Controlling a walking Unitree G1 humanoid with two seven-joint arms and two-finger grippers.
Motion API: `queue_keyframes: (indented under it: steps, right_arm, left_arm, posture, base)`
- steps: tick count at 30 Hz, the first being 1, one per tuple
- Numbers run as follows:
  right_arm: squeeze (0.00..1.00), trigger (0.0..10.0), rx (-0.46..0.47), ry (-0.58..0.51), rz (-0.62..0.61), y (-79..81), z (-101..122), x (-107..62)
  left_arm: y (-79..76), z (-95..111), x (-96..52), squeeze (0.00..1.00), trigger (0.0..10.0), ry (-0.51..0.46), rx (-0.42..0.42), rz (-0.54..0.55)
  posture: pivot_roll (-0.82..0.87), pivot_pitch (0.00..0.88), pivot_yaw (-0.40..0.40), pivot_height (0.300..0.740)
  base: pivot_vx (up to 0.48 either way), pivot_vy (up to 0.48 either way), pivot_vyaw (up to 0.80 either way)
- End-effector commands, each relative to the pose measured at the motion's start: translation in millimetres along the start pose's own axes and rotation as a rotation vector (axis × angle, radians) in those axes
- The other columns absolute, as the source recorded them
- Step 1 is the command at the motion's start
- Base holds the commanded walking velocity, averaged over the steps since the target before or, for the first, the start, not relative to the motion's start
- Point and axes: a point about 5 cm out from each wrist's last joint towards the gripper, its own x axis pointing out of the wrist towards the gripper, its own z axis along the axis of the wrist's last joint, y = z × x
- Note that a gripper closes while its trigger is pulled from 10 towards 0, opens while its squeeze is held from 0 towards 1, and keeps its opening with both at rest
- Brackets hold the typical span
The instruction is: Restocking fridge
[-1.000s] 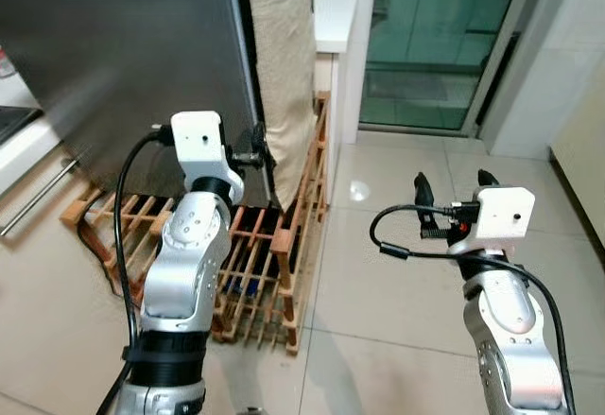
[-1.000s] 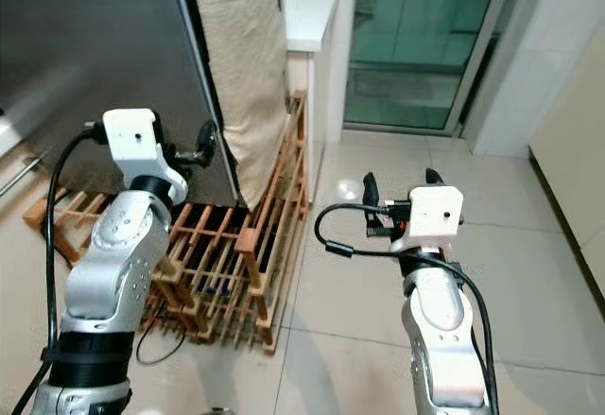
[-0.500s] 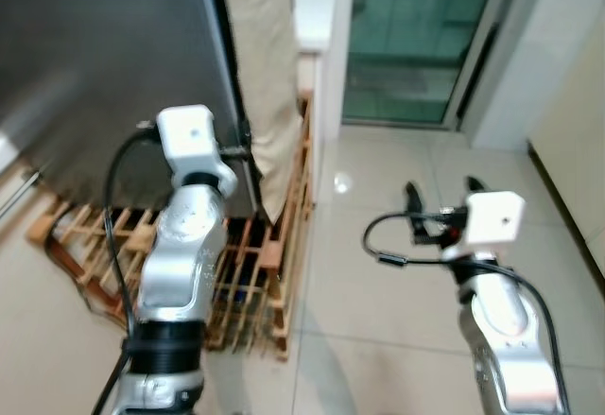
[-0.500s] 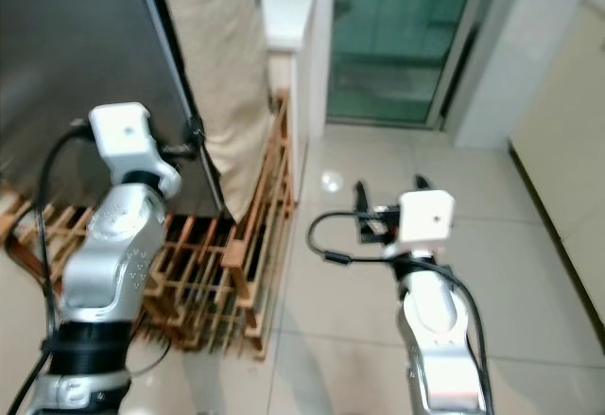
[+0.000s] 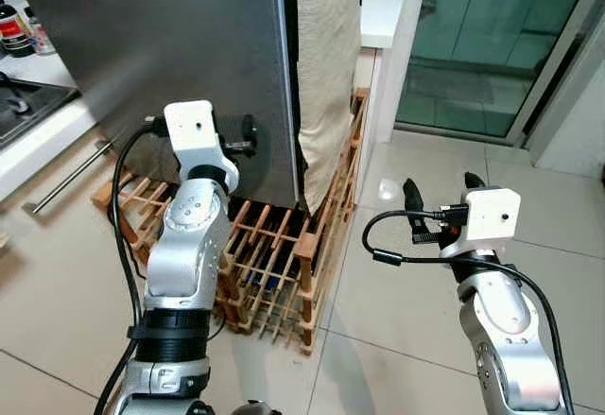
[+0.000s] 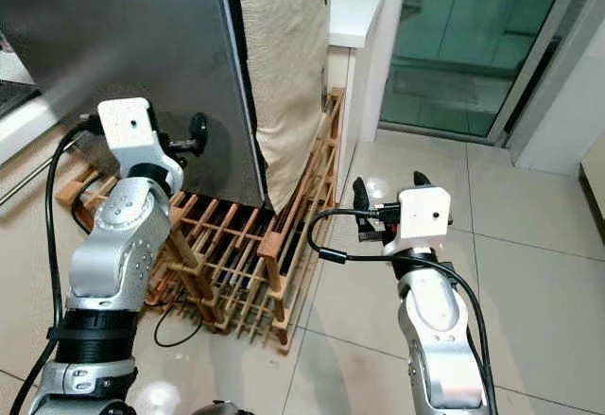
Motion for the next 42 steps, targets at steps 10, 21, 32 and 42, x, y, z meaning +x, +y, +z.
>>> queue_keyframes:
  steps: [10, 21, 32, 42]
  right_arm:
    - [0.07, 10.0, -0.002, 0.003, -0.004, -1.3, 0.1, -0.4]
    - [0.07, 10.0, -0.005, 0.004, -0.006, -1.0, -0.7, -0.8]
    - [0.06, 10.0, -0.007, 0.011, -0.018, -3.1, -0.8, -5.4]
    - [0.07, 10.0, -0.008, 0.014, -0.024, -3.6, -0.5, -6.6]
  left_arm:
    - [-33.8, 11.7, 11.1, 0.00, 10.0, -0.008, -0.045, -0.166]
    - [-48.8, 9.7, 28.0, 0.00, 10.0, 0.029, -0.106, -0.200]
    - [-58.3, 20.8, 37.6, 0.00, 10.0, -0.001, -0.147, -0.221]
    - [-70.0, 31.4, 40.2, 0.00, 10.0, -0.020, -0.194, -0.278]
  posture:
    - [-0.11, 0.000, 0.071, 0.740]
    - [-0.12, 0.000, 0.078, 0.740]
    - [-0.14, 0.000, 0.083, 0.740]
    - [-0.15, 0.000, 0.083, 0.740]
  base:
    - [0.000, 0.000, 0.00]
    - [0.000, 0.000, 0.00]
    - [0.000, 0.000, 0.00]
    - [0.000, 0.000, 0.00]
